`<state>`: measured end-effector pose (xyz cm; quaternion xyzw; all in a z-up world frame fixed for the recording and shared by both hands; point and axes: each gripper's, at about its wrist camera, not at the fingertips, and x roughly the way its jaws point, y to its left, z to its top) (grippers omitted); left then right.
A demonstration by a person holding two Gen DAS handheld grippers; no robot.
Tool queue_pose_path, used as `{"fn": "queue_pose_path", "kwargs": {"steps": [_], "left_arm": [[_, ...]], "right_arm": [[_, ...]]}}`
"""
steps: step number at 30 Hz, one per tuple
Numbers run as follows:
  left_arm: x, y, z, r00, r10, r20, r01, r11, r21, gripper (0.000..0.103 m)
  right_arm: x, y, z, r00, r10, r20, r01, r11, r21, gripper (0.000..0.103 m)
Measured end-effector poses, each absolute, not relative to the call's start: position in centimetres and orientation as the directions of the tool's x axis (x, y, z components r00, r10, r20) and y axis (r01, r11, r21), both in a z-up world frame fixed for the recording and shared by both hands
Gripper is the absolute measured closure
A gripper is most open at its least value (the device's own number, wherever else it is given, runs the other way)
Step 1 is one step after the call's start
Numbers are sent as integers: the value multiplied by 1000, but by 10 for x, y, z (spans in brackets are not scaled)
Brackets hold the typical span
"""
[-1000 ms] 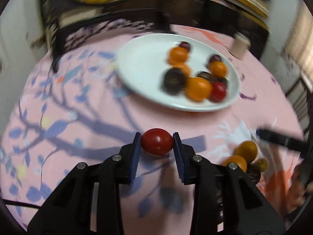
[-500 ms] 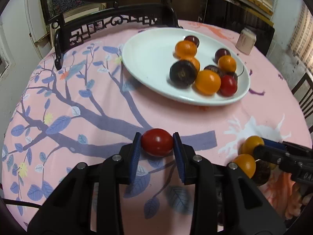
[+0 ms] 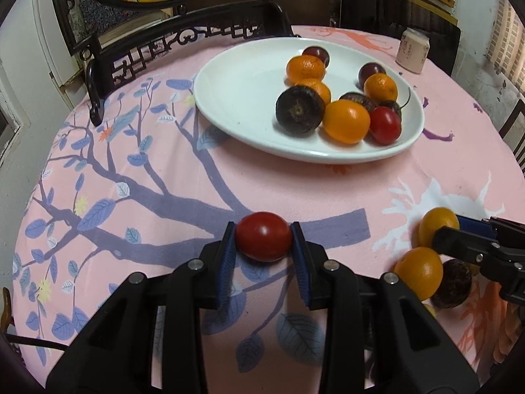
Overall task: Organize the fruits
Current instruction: 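Release the red tomato and yellow orange into the white plate, then grasp a dark brown fruit with the left tool while the right tool grasps a tangerine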
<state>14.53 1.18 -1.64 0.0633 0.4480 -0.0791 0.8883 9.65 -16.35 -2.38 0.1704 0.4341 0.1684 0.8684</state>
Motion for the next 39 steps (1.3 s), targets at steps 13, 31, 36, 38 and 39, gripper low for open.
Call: {"fn": "queue_pose_path", "kwargs": {"steps": [13,31,36,38,39], "left_arm": [[205,-1,36,685,-66,-726,104,995,7,70],[182,13,23,719,-24,-694,100,993,70,25],[145,9,15,710,-35,-703,157,981,110,25],[122,7,17,721,-55,-691,192,974,123,21],[109,6,19,726,-75,-684,213,970,120,17]], "right_arm": [[162,-157,29,738,285,-611,-98,942,320,66],[135,-183,23,744,294,-600,-64,925,374,44],[95,-193,10,726,314,-612,-63,916,396,43],[78,-194,7,721,305,-622,-63,923,379,43],[70,-194,7,723,308,-619,-66,922,381,43]]}}
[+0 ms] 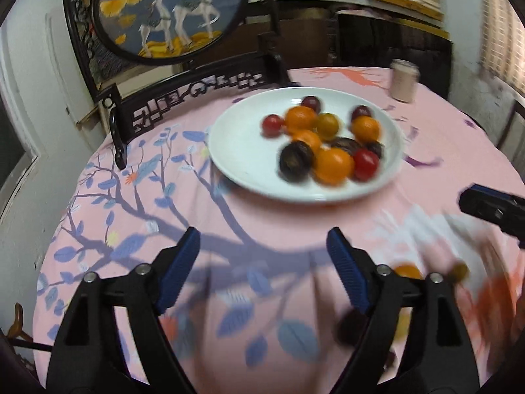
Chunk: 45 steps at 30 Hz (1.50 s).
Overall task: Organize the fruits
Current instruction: 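Grasp a dark brown fruit with the left tool while the right tool grasps a tangerine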
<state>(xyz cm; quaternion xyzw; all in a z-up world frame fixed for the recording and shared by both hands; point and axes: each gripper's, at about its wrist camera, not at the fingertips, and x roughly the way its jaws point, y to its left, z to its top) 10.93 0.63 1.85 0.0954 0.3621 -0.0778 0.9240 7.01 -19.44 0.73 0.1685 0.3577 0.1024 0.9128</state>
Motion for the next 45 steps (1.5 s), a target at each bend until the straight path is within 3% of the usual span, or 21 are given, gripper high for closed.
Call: {"fn": "queue_pose_path", "kwargs": {"steps": [1,3,5,21,25,30,34,45], "left_arm": [[100,5,19,728,-88,-680,226,967,116,14],[80,3,18,724,-127,-678,273,955,112,14],[66,-3,13,712,-148,-687,312,942,121,14],[55,-30,-11,681,-127,-721,391,896,212,10],[61,-26,-11,691,-97,-717,369,900,234,4],[88,14,-10,710,103,-696,141,948,284,4],[95,36,-4,682,12,-731,132,981,139,6],[94,-4,-14,697,-17,-716,257,939,227,6]], "right_arm": [[62,-196,8,728,313,-610,-70,919,388,41],[51,-199,9,740,309,-598,-63,916,395,22],[43,-201,10,751,303,-587,-59,916,397,18],[44,-207,5,739,296,-605,-39,916,400,18],[44,-207,4,734,298,-610,-37,915,402,18],[43,-207,5,736,304,-605,-43,913,407,18],[43,-206,5,730,333,-597,-64,903,425,18],[44,-201,2,706,372,-603,-86,890,449,18]]}}
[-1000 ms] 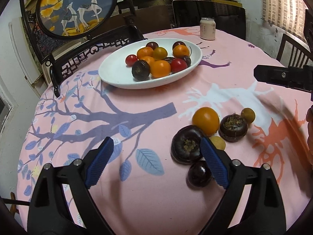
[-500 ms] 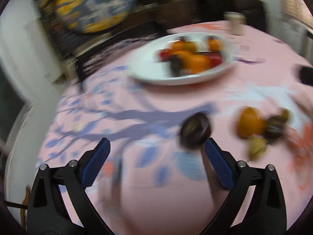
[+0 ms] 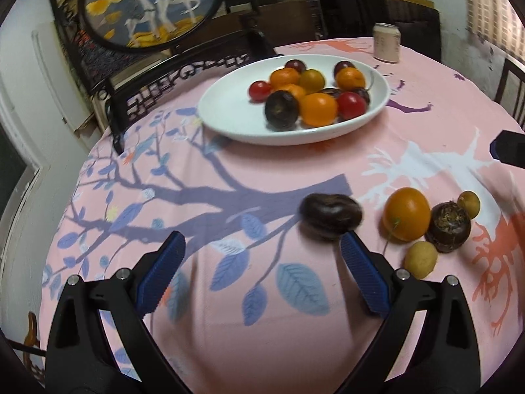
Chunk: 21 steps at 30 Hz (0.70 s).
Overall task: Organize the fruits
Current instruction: 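Grasp a dark brown fruit with the left tool while the right tool grasps a tangerine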
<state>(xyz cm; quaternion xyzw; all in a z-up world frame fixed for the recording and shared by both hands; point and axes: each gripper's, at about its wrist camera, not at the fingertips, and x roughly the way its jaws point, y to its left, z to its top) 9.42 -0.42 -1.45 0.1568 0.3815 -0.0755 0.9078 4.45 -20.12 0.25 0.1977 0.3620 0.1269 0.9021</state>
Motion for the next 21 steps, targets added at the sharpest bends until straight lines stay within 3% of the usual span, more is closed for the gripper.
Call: {"fn": "queue_pose_path", "kwargs": {"steps": [5,6,10,12,21], "left_arm": [[99,-23,-21,708,-12,-706,301,909,287,7],[101,-26,-21,709,-16,-705,309,905,291,12],[108,-31,-26,664,-88,-743,375,899,229,52],[108,-31,-25,639,-133,-758,407,895,186,65],[111,-13,-18,658,-90,-747,322,931,170,65]], "right_arm": [[45,-202,2,705,370,-605,-81,890,449,18],[45,-202,2,705,370,-605,-81,889,450,18],[45,-202,2,704,373,-604,-83,888,452,18],[45,-201,2,703,375,-604,-84,887,453,18],[48,-190,-3,676,412,-611,-124,881,457,18]]}}
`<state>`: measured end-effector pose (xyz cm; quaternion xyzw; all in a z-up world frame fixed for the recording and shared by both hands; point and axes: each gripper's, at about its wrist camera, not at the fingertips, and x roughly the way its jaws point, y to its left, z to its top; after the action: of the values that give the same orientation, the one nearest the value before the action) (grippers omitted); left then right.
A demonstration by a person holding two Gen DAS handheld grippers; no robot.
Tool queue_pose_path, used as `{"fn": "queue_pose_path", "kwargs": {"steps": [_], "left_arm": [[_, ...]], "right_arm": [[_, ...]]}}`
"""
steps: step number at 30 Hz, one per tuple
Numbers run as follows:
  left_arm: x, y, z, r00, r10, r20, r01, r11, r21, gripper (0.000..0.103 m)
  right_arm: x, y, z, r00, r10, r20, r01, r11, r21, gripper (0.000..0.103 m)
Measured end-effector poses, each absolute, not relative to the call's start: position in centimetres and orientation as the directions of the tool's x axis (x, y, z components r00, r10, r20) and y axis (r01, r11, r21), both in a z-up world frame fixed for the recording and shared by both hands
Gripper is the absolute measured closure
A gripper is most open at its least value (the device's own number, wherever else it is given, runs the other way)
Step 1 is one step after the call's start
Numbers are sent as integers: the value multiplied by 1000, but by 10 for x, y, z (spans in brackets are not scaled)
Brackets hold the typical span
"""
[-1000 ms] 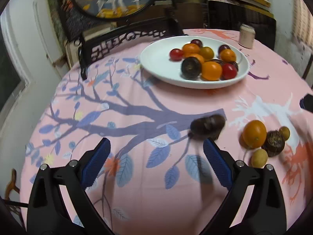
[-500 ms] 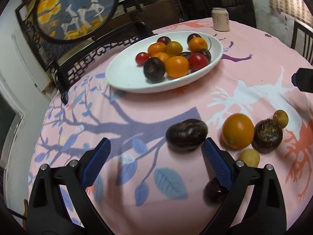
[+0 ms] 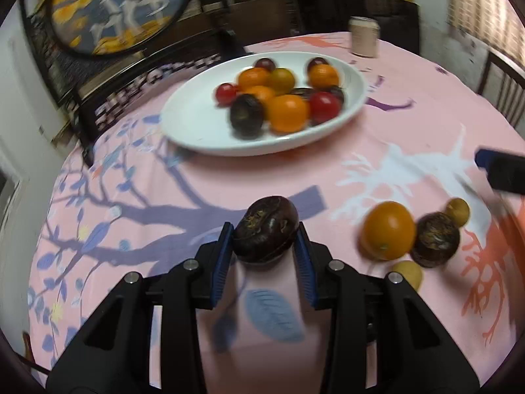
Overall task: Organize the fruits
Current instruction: 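Grasp a dark brown fruit with the left tool while the right tool grasps a tangerine, then lower the dark brown fruit and tangerine into the white plate and open both tools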
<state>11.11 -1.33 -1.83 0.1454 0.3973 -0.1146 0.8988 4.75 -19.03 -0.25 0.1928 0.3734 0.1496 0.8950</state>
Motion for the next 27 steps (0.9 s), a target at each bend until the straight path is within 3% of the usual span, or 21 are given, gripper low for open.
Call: {"fn": "queue_pose_path", "kwargs": {"steps": [2,8,13,18,27], "left_arm": [[116,-3,-17,656,-68,-752,284,945,162,65],[126,15,-19,628,-43,-777,218,968,123,65],[125,17,-20,625,-38,-780,211,970,121,65],[123,15,-22,627,-30,-778,209,969,131,65],[120,19,-2,650,-94,-754,211,976,60,65]], "right_arm": [[50,-181,-4,657,436,-615,-152,876,458,18],[58,-136,-3,631,401,-664,-237,915,327,39],[70,-108,-13,606,361,-709,-274,931,240,46],[66,-92,-24,633,277,-723,-290,951,111,64],[60,-128,2,706,307,-638,-230,952,204,66]]}}
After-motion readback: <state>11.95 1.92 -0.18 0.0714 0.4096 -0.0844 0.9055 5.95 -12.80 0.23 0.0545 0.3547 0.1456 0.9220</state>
